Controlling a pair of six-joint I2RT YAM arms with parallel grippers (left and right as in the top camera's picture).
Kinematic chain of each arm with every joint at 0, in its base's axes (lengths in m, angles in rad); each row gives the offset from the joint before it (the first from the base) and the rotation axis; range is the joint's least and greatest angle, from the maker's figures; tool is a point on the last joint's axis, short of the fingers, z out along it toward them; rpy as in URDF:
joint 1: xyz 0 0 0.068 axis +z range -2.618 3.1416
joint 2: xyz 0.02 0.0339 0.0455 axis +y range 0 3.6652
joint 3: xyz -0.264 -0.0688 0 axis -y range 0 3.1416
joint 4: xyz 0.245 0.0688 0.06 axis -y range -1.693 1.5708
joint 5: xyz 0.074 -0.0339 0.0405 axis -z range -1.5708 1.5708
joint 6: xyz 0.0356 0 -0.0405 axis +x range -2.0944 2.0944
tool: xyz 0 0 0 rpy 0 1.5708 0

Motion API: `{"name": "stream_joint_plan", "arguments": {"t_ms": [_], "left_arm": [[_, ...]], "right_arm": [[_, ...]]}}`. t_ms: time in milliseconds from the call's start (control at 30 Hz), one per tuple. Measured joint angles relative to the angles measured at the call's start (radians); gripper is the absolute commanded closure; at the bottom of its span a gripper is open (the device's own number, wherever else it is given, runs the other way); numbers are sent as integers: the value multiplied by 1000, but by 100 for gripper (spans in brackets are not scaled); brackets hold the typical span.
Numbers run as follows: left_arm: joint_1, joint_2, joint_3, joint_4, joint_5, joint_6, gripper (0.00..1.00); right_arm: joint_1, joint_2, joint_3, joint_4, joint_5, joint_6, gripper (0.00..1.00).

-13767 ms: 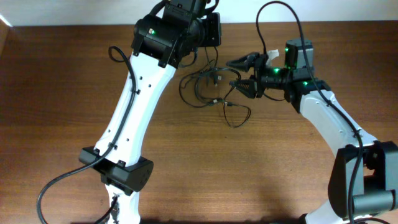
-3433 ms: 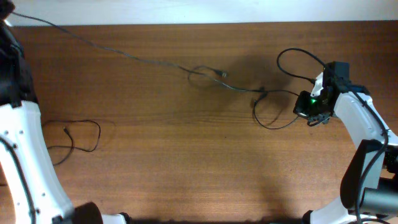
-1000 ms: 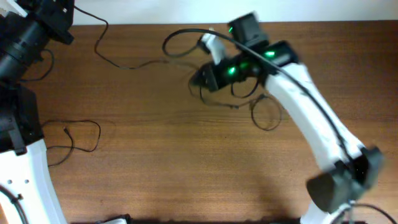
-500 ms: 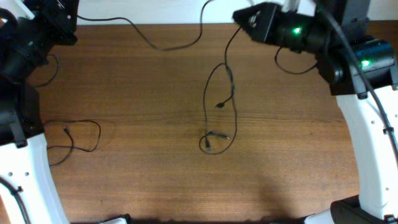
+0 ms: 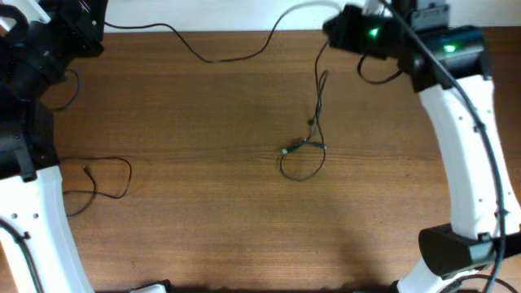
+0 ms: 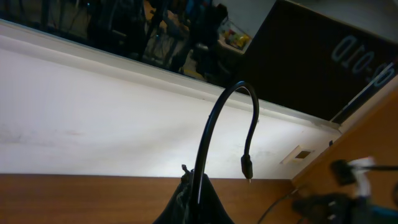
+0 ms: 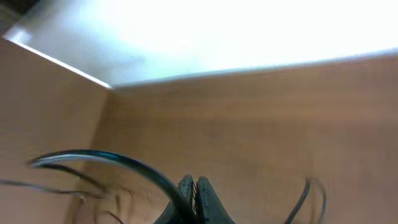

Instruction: Untangle cables

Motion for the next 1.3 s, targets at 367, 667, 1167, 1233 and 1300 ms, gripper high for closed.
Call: {"name": "stream_joint_plan", "arguments": {"t_ms": [367,667,1167,1233,1300], "left_arm": [[-92,54,1,-191,-42,34,100],[-208,243,0,-474,-208,131,100],[-242,310,-13,-614,-348,288,100],[-278,324,-54,-628,-368,288,100],[-323,332,-116,-619,-393,271,100]], "right_arm": [[141,-28,172,-224,-19,-16,96],[290,213,4,-184,-19,10,20],[103,276,0,-338,-11,-20,1],[55,276,0,-367,-6,-37,1],[19,276,0,-389,-5,-60,1]]}}
